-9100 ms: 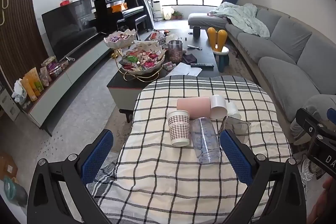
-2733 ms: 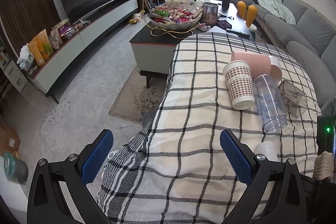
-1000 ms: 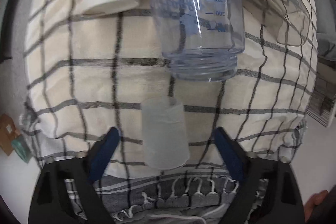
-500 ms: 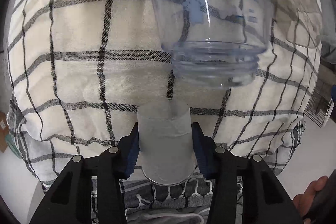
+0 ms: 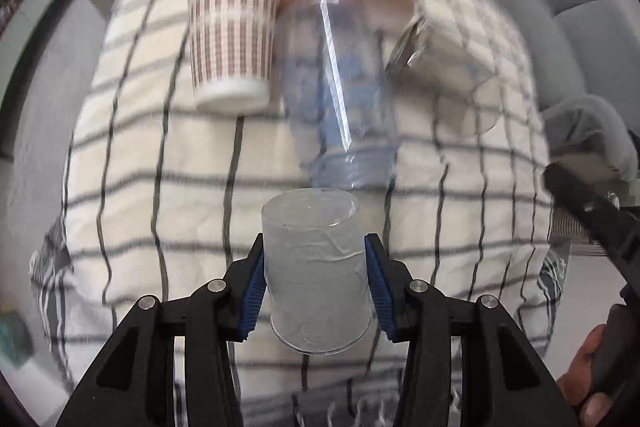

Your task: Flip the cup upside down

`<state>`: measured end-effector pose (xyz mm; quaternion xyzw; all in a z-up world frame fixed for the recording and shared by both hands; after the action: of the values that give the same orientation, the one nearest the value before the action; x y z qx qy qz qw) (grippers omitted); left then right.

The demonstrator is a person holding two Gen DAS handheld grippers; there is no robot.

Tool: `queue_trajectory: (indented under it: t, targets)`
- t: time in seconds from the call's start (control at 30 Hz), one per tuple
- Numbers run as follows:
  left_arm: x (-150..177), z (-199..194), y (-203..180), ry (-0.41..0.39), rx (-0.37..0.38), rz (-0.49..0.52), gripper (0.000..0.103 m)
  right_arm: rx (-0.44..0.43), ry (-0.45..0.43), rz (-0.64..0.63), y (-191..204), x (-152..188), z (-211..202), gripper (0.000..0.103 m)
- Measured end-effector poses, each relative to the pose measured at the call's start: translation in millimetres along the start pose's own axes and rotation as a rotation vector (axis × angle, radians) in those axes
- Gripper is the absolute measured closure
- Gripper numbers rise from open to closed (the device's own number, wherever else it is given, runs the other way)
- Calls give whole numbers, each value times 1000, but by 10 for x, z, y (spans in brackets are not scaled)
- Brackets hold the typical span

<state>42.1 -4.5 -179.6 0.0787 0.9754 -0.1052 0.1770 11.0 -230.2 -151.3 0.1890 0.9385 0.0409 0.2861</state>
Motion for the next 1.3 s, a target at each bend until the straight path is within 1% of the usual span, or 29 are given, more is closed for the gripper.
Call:
queue_trajectory:
  t: [0.13,0.2,0.23,0.33,0.37,0.4,0.53,0.57,0.73,0.83,0.9,1.0,1.1,1.3]
  targets:
    - [114,-56,175,-195,0,13,57,14,-18,-20,-1,167,-33,19]
    - [149,-10,165,-272,6,7,57,28,-30,-35,4,261,-37,19]
    - [138,27,97,-305,-5,9,57,34,-35,-41,4,308,-38,19]
    - [254,36,78,-418,-38,21,57,43,-48,-44,0,438,-47,19]
    - [292,14,89,-472,-65,38,57,46,-54,-45,-4,473,-49,19]
    - [278,28,78,-504,-78,49,57,48,-60,-47,-5,497,-51,19]
    - [414,20,14,-639,-134,113,57,60,-76,-60,-5,575,-47,19]
    - [436,57,-3,-648,-142,119,57,65,-76,-62,-8,593,-50,19]
    - [452,239,-7,-616,-165,104,57,70,-73,-53,-50,655,-92,19]
    - [481,296,-1,-601,-164,103,57,67,-72,-47,-58,662,-117,19]
    - [499,299,-5,-582,-152,104,57,67,-76,-53,-39,655,-135,19]
    - [537,286,-30,-565,-150,112,52,64,-83,-56,-20,647,-166,19]
    - [565,238,-42,-568,-148,111,48,58,-79,-54,-16,649,-173,19]
    - [590,90,-48,-562,-140,102,44,47,-94,-47,-14,633,-261,19]
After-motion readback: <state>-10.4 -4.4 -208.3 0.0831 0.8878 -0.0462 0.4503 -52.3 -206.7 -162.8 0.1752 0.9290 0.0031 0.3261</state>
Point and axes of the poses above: each gripper's, at about its wrist camera, not at the fingertips, and z roughly the way its jaws point, y to its left, x to its underside, the point moved 2 cm from there along z, roughly the way its jaws point, and after that the axes turned 12 degrees about -y, right-handed, at the moved point
